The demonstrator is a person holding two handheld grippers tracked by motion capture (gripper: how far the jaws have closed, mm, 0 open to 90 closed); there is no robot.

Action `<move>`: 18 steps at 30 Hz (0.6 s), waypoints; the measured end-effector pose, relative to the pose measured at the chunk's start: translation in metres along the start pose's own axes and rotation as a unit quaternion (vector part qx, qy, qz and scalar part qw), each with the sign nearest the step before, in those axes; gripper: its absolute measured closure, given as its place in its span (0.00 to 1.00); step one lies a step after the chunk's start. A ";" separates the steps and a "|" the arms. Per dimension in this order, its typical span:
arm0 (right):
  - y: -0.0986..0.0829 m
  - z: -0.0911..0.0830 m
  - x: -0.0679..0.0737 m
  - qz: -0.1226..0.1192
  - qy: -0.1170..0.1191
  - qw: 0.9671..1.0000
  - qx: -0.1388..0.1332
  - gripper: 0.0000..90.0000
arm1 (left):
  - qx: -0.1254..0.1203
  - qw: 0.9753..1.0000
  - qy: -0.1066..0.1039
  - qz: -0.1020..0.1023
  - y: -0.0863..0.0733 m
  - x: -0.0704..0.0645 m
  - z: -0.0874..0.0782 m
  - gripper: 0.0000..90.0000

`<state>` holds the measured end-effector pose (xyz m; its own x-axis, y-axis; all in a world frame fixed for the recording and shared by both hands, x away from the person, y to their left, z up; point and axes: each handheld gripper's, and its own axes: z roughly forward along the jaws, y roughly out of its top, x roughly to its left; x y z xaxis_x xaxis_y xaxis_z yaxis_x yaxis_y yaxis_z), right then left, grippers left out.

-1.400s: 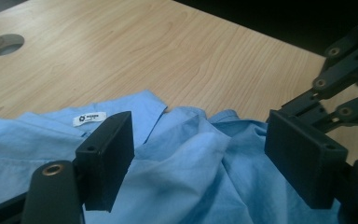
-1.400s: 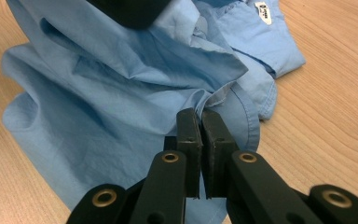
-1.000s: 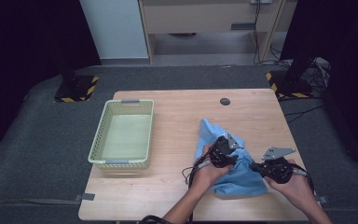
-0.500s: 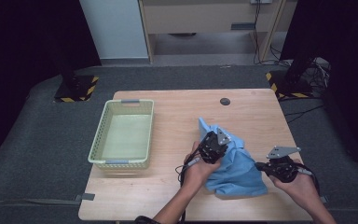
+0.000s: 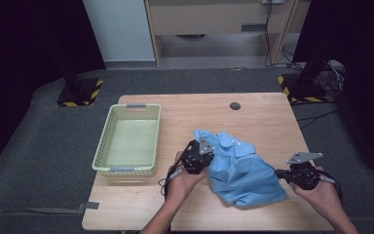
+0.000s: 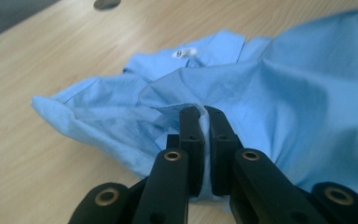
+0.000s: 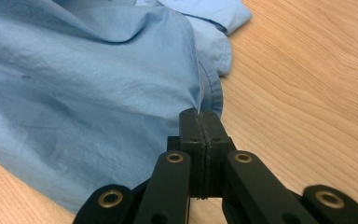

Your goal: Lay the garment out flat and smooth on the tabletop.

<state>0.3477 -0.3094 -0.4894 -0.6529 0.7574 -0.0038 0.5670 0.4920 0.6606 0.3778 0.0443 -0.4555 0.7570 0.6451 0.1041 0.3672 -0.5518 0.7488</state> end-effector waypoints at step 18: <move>-0.008 -0.003 -0.014 0.021 -0.020 1.000 0.011 1.00 | 0.060 0.998 0.011 -0.019 -0.060 0.009 0.010 0.97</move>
<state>0.3510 -0.3251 -0.4926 -0.6076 0.7942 -0.0060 0.6052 0.4679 0.6440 0.3674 0.0781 -0.5062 0.7302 0.6770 0.0922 0.4585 -0.5856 0.6685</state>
